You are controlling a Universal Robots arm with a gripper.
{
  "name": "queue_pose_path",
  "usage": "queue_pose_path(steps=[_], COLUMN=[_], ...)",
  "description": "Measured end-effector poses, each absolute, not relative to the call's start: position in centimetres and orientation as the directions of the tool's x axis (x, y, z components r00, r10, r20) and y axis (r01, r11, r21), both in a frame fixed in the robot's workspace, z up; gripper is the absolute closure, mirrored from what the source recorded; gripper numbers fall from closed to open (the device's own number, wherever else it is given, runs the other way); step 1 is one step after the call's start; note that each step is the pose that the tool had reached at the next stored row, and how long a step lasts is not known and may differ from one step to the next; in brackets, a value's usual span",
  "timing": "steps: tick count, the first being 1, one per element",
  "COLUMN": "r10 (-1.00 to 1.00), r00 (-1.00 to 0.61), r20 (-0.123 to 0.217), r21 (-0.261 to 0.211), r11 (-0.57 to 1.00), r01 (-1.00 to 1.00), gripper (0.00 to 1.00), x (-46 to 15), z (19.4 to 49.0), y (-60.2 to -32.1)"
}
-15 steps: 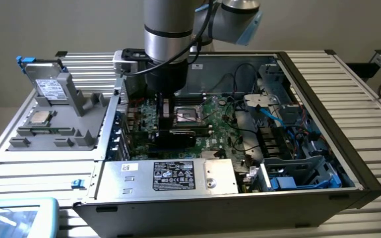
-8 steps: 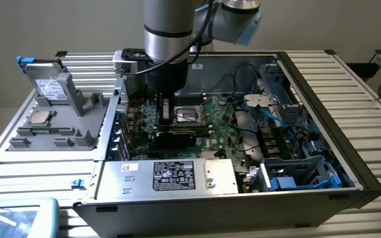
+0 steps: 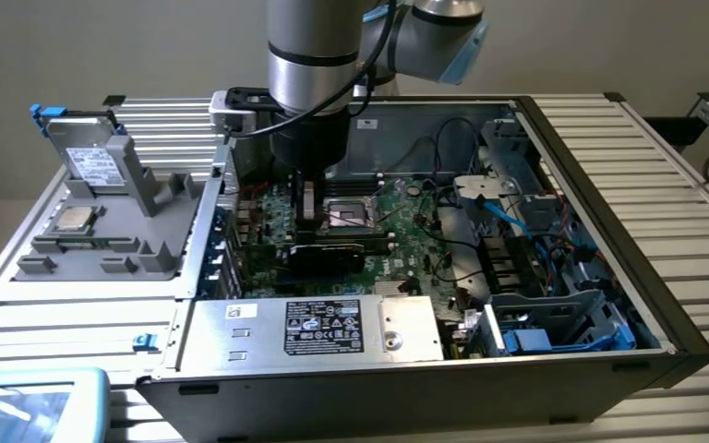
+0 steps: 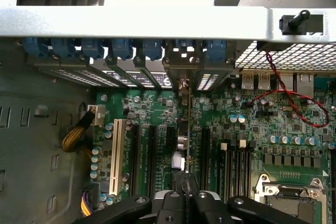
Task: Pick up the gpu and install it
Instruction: 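Press down on the gpu until it lock into place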
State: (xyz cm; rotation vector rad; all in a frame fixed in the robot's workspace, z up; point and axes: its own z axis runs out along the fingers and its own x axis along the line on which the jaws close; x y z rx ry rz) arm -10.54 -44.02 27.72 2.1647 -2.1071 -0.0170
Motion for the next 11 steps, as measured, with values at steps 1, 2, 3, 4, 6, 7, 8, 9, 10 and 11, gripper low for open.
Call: queue_pose_path(steps=[1,2,3,4,6,7,8,9,10,11], r10=[-0.997,-0.997,-0.997,-0.997,-0.997,-0.997,-0.997,-0.997,-0.997,-0.997], r00=[0.03,0.03,0.03,0.03,0.03,0.03,0.031,0.03,0.031,0.03], r20=[0.076,0.076,0.076,0.076,0.076,0.076,0.076,0.076,0.076,0.076], r21=[0.094,0.094,0.094,0.094,0.094,0.094,0.094,0.094,0.094,0.093], r11=[-0.023,-0.023,-0.023,-0.023,-0.023,-0.023,-0.023,-0.023,-0.023,-0.023], r01=[-0.995,-0.995,-0.995,-0.995,-0.995,-0.995,-0.995,-0.995,-0.995,-0.995], gripper=[0.88,0.88,0.88,0.88,0.88,0.88,0.88,0.88,0.88,0.88], x=[-10.54,-10.54,-10.54,-10.54,-10.54,-10.54,-10.54,-10.54,-10.55,-10.65], z=[27.72,27.72,27.72,27.72,27.72,27.72,27.72,27.72,27.73,27.76], y=[-44.02,-44.02,-44.02,-44.02,-44.02,-44.02,-44.02,-44.02,-44.02,-44.03])
